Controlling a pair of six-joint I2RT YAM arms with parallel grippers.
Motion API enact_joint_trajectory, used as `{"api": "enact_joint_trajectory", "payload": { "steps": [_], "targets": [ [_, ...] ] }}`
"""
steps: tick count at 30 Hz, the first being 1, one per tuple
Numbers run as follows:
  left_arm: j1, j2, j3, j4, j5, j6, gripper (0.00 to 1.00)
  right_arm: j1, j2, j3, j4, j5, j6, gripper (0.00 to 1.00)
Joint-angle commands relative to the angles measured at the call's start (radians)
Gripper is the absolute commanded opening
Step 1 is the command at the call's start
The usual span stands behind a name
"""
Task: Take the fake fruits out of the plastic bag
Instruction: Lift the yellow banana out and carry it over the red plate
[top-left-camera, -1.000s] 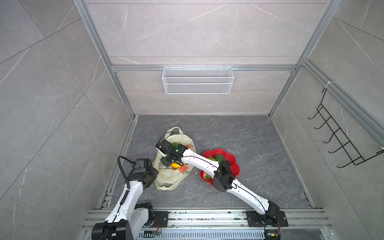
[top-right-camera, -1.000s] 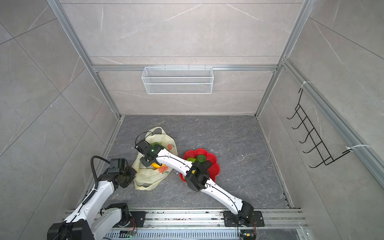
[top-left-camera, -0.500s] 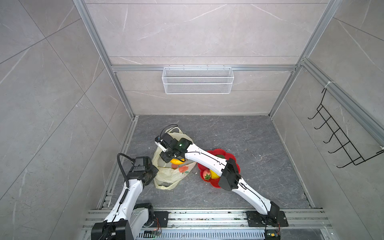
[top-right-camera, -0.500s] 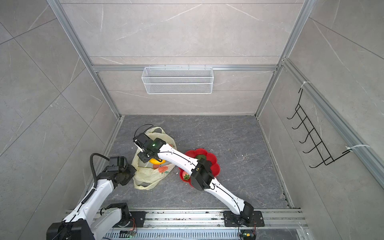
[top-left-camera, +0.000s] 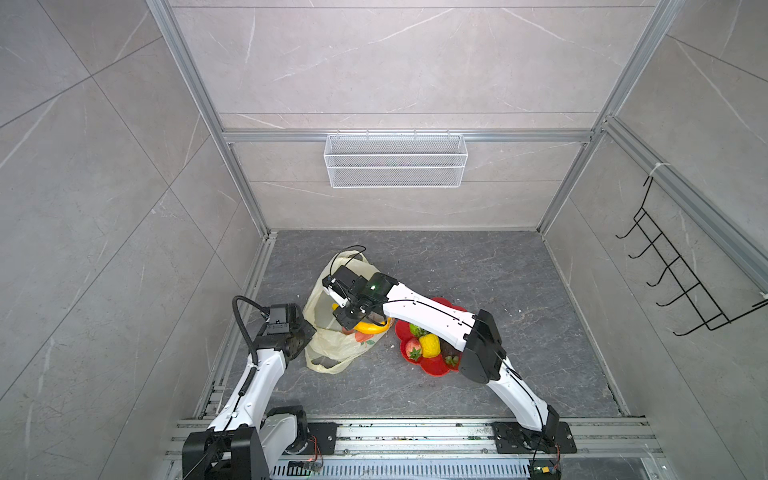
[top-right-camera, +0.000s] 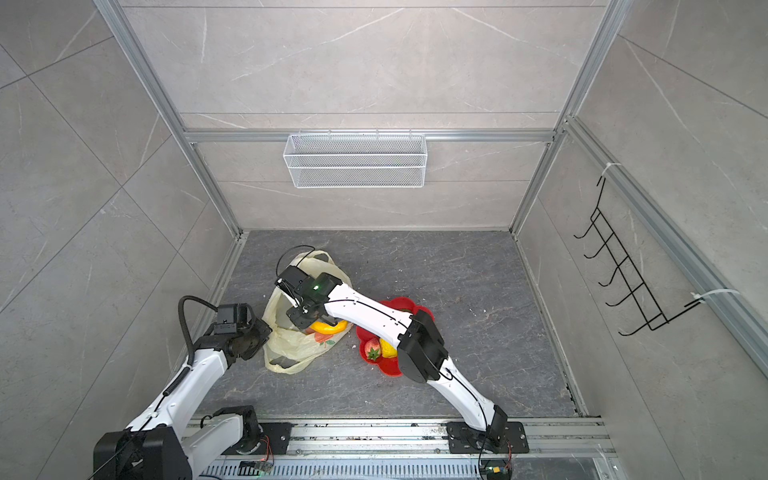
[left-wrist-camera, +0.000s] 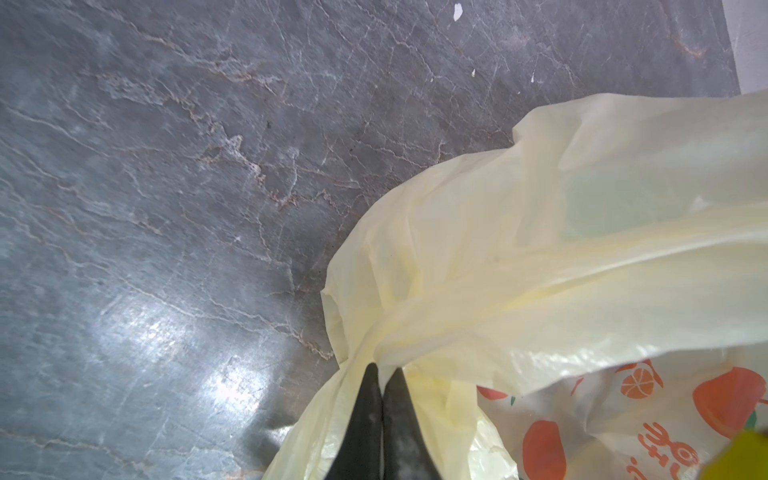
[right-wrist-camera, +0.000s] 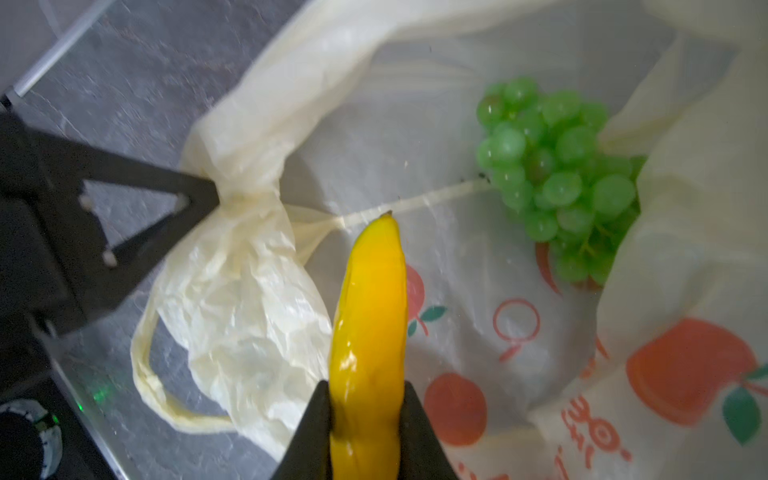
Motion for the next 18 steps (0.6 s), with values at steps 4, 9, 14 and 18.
{"api": "enact_joint_trajectory", "payload": {
  "steps": [4,9,14,18],
  "targets": [
    [0.005,0.029,0.023,0.044,-0.045,0.062,0.0,-0.005,-0.287,-0.328,0.143,0.005,-0.009,0.11],
    [0.006,0.037,0.001,0.069,-0.058,0.089,0.0,-0.04,-0.481,-0.622,0.216,0.008,-0.105,0.11],
    [0.005,0.064,-0.015,0.094,-0.07,0.111,0.0,-0.103,-0.636,-0.839,0.228,-0.017,-0.184,0.11],
    [0.005,0.081,-0.017,0.114,-0.057,0.119,0.0,-0.15,-0.738,-1.005,0.265,-0.078,-0.242,0.11]
  ]
}}
